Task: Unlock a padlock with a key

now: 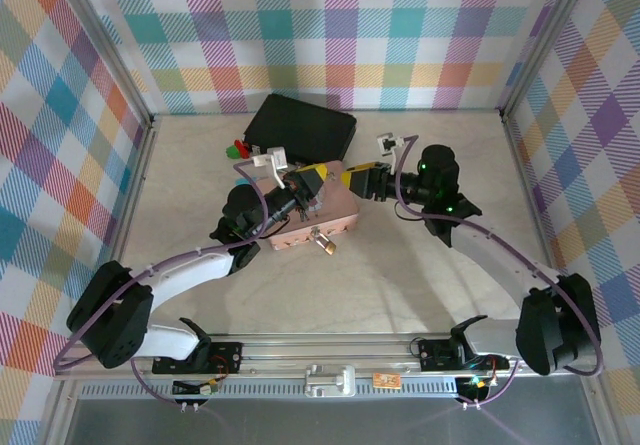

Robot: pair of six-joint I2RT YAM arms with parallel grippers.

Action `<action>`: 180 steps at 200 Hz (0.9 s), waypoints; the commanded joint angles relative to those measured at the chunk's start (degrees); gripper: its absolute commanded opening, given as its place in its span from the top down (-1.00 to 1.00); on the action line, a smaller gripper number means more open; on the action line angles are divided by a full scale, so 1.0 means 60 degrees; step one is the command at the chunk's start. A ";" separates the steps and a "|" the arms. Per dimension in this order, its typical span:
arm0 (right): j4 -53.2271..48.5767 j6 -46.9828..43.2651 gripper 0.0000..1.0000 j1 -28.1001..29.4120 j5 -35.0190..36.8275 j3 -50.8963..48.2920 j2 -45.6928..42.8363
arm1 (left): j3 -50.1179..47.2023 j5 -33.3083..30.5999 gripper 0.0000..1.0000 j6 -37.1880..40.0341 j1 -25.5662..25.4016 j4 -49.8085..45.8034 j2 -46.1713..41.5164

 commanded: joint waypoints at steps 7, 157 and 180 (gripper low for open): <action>0.1906 0.1098 0.09 0.0016 -0.1124 -0.0205 0.0381 | 0.0066 0.0855 1.00 -0.0107 0.0034 0.1392 0.0269; 0.3569 0.2352 0.50 0.0030 -0.1792 -0.0373 0.1133 | -0.0044 0.0734 1.00 -0.0006 0.0034 0.1408 0.0041; 0.3632 0.2377 0.72 0.0030 -0.1771 -0.0388 0.1133 | -0.0056 0.0710 1.00 0.0009 0.0034 0.1405 0.0019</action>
